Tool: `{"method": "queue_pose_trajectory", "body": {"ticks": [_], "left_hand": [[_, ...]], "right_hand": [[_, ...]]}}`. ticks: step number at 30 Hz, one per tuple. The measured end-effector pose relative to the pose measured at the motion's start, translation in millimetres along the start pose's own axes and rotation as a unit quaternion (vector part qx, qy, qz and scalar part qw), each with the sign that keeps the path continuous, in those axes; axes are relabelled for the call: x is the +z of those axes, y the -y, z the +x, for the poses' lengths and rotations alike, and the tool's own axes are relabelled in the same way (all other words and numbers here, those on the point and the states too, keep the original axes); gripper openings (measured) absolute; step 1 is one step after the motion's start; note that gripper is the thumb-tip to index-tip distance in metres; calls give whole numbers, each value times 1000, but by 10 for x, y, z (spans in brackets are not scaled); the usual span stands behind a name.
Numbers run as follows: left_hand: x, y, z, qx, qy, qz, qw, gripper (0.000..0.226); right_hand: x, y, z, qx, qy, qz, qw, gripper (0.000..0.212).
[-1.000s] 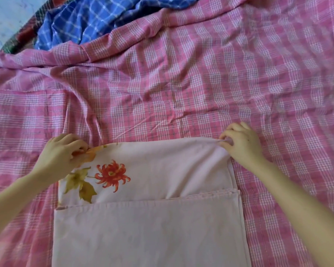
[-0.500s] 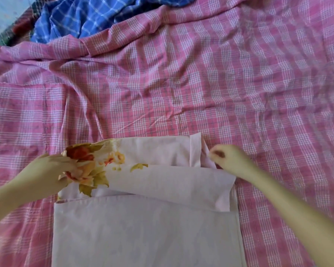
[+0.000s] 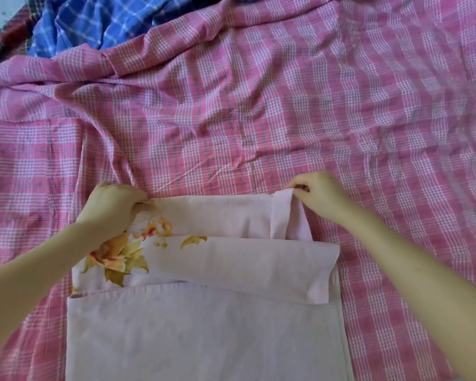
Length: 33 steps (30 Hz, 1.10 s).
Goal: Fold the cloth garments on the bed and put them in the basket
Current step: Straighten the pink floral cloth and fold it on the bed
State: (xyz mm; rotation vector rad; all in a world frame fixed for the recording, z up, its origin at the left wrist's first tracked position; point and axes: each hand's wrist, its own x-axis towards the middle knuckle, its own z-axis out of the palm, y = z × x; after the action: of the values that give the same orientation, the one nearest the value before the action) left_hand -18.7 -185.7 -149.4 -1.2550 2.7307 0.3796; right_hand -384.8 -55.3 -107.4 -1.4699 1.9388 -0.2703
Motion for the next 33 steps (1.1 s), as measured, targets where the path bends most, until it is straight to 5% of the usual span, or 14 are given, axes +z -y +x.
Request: {"method": "queue_pose_trajectory", "body": {"ticks": [6, 11, 16, 20, 22, 25, 28, 30, 33], "left_hand": [[3, 41, -25, -99, -18, -14, 995, 17], [104, -35, 88, -143, 32, 19, 989, 16], [99, 12, 6, -137, 23, 30, 990, 15], [103, -17, 25, -137, 22, 37, 990, 17], [107, -51, 45, -141, 24, 39, 989, 17], [101, -76, 69, -143, 36, 51, 988, 17], [105, -98, 58, -144, 31, 49, 988, 17], [107, -108, 53, -142, 24, 37, 989, 16], [105, -91, 31, -135, 11, 27, 990, 26]], "right_hand": [[-266, -377, -207, 59, -151, 2, 987, 19], [203, -422, -30, 168, -176, 67, 968, 12], [313, -372, -229, 187, -262, -38, 946, 27], [341, -295, -477, 279, -3, 141, 950, 50], [308, -232, -590, 272, 153, 73, 947, 53], [332, -19, -847, 174, 277, -122, 937, 52], [504, 238, -1197, 93, 397, -134, 903, 41], [580, 243, -1270, 123, 327, -72, 934, 42], [636, -31, -1119, 213, 77, -67, 972, 46]]}}
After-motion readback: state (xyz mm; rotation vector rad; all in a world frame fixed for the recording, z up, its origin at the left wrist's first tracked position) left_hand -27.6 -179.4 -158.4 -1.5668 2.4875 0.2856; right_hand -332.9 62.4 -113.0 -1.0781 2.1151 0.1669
